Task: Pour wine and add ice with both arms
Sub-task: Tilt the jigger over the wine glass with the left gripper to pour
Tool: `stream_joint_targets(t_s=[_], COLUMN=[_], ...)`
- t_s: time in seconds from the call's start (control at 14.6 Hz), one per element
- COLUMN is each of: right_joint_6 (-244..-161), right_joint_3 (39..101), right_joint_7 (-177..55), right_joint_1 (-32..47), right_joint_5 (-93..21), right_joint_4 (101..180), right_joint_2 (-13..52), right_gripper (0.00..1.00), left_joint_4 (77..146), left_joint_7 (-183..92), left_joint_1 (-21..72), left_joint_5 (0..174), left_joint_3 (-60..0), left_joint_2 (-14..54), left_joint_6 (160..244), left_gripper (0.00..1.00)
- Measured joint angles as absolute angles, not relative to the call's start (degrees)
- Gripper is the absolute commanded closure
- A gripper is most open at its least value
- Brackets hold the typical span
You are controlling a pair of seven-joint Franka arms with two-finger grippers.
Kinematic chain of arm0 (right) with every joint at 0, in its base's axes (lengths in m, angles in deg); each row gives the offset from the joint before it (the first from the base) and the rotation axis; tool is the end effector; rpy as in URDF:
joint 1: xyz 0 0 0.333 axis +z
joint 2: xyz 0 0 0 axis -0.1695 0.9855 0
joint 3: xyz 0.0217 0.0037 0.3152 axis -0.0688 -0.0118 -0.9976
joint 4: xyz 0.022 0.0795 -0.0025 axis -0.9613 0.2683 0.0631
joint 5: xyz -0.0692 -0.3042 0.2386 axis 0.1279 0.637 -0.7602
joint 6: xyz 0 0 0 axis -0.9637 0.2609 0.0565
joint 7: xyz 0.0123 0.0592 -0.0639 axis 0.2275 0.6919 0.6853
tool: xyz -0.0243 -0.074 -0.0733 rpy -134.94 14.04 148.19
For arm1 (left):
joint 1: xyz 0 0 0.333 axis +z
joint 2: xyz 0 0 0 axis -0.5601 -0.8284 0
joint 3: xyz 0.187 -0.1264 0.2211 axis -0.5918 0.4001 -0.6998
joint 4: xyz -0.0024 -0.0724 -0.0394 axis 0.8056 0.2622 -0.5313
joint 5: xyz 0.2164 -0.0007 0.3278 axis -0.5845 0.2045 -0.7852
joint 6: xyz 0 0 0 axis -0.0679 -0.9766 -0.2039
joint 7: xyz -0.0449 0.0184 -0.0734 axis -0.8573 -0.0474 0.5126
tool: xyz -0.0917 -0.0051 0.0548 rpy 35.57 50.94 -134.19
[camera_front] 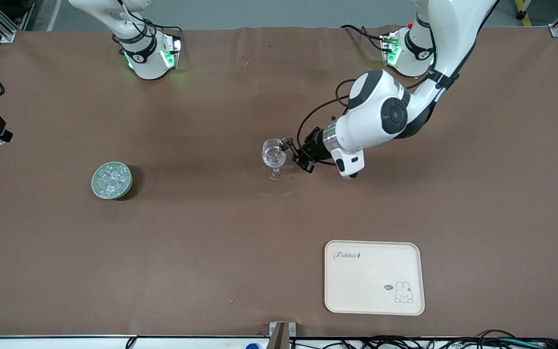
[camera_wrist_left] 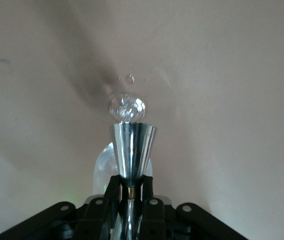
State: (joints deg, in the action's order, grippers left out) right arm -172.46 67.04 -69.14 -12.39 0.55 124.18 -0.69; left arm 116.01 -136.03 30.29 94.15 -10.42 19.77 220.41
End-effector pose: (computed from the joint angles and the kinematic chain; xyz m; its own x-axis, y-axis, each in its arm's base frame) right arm 0.5626 -0.0482 0.6497 0.9902 -0.1394 0.0000 -0.1394 -0.9902 0.0017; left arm 0.5182 -0.4078 0.3594 0.3059 0.8213 -0.4815 0.9450 -0.3234 0.0489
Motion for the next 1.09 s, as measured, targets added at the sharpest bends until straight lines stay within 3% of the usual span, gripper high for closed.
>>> stream_joint_targets(t_s=[0.34, 1.09], right_joint_6=[-172.4, -172.3], right_joint_3=[67.0, 67.0], right_joint_7=[-69.1, -69.1], right_joint_1=[-12.4, -12.4], right_joint_5=[0.5, 0.5], right_joint_4=[124.2, 124.2], right_joint_2=[-0.7, -0.7], right_gripper=[0.98, 0.98], left_joint_4=[113.4, 112.7], left_joint_7=[-150.2, -156.3], left_joint_1=[29.6, 29.2], left_joint_5=[77.2, 63.2], left_joint_3=[-7.8, -4.2], left_joint_2=[15.8, 15.4], left_joint_6=[220.7, 218.4], left_gripper=[0.99, 0.99])
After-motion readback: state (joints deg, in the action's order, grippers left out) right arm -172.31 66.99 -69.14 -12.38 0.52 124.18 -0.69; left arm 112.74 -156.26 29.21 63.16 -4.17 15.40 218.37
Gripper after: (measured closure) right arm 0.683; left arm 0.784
